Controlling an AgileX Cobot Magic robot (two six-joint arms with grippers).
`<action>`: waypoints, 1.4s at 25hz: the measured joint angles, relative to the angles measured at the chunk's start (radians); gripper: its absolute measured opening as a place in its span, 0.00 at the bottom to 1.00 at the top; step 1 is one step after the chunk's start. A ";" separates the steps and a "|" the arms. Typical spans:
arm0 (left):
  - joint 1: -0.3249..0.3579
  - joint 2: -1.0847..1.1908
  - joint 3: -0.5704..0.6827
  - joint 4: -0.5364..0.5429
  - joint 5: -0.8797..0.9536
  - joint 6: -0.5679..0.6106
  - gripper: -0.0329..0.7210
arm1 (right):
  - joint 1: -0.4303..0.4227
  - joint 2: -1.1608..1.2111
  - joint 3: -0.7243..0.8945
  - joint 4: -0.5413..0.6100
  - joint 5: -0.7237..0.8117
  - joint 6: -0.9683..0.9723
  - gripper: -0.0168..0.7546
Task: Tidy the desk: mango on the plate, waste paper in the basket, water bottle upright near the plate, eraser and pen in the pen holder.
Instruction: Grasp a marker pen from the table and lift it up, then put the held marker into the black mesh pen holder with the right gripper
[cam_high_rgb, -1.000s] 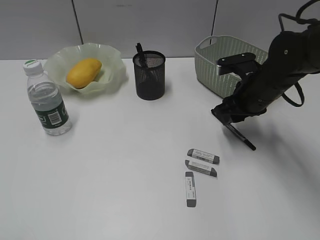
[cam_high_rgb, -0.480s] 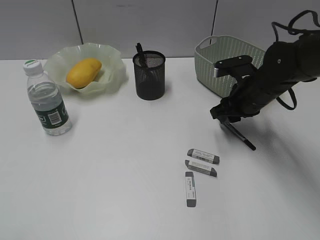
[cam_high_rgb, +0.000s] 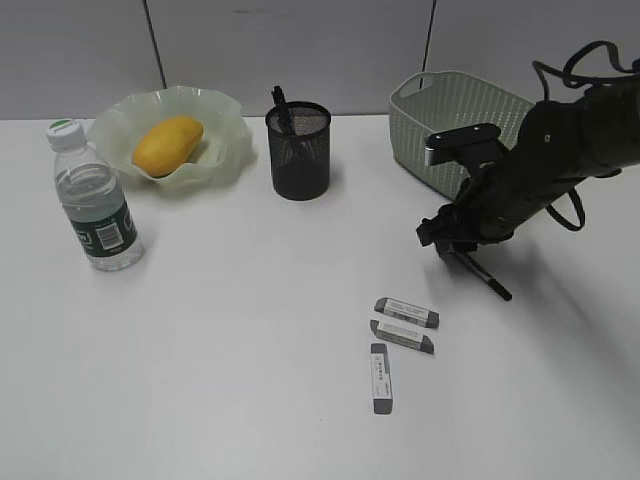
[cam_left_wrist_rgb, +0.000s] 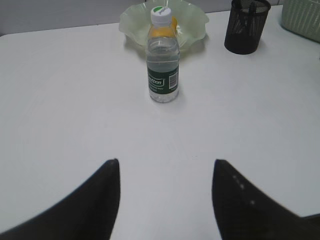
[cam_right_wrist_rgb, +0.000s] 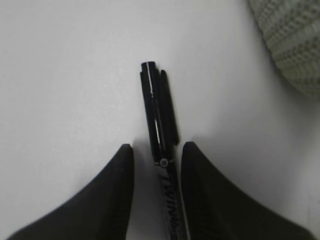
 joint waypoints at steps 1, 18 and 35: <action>0.000 0.000 0.000 0.000 0.000 0.000 0.64 | 0.000 0.000 0.000 0.000 -0.001 0.003 0.37; 0.000 0.000 0.000 0.000 0.000 0.000 0.64 | -0.024 -0.001 0.050 0.003 -0.068 0.066 0.15; 0.000 0.000 0.000 0.000 0.000 0.000 0.63 | 0.219 -0.284 0.132 0.004 -0.686 0.081 0.15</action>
